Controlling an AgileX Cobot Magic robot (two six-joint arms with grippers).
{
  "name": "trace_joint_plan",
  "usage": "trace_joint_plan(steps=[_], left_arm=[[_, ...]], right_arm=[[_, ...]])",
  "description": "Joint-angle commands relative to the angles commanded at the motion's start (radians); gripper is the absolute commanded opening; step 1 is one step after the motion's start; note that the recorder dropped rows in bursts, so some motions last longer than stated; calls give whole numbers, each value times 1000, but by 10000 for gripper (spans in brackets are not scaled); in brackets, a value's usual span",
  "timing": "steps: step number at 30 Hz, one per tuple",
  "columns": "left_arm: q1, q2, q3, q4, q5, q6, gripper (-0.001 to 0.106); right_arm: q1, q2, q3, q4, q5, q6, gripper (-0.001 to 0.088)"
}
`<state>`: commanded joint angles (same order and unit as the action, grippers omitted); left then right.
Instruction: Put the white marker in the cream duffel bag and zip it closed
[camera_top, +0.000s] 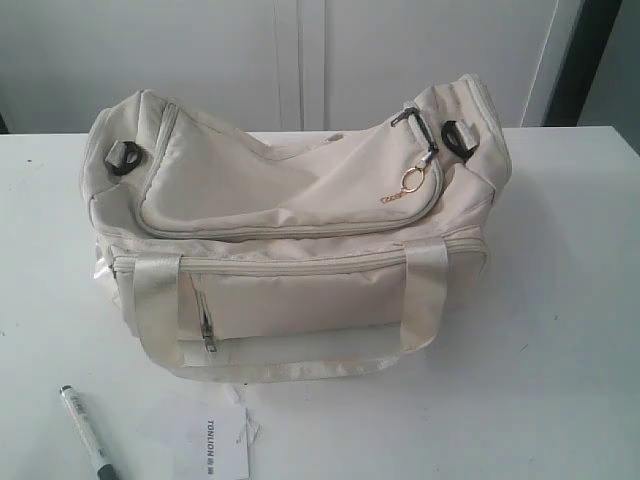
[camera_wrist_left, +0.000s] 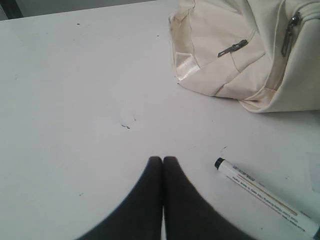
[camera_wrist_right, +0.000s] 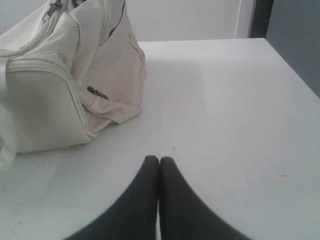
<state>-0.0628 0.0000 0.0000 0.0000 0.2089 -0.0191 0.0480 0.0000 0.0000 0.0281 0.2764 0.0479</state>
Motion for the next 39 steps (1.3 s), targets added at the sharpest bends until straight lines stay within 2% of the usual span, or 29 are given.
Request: trace_joint_plan(steps=[11,15,18,21,26,31,39], left_arm=[[0,0,0,0,0,0,0],[0,0,0,0,0,0,0],[0,0,0,0,0,0,0],[0,0,0,0,0,0,0],[0,0,0,0,0,0,0],[0,0,0,0,-2,0,0],[0,0,0,0,-5,0,0]], right_arm=[[0,0,0,24,-263,17,0],[0,0,0,24,-430,25,0],[0,0,0,26,-555,157,0],[0,0,0,26,-621,286,0],[0,0,-11,16,-614,292,0],[0,2,-98,16,-544,230,0],[0,211,-281,16,-464,111,0]])
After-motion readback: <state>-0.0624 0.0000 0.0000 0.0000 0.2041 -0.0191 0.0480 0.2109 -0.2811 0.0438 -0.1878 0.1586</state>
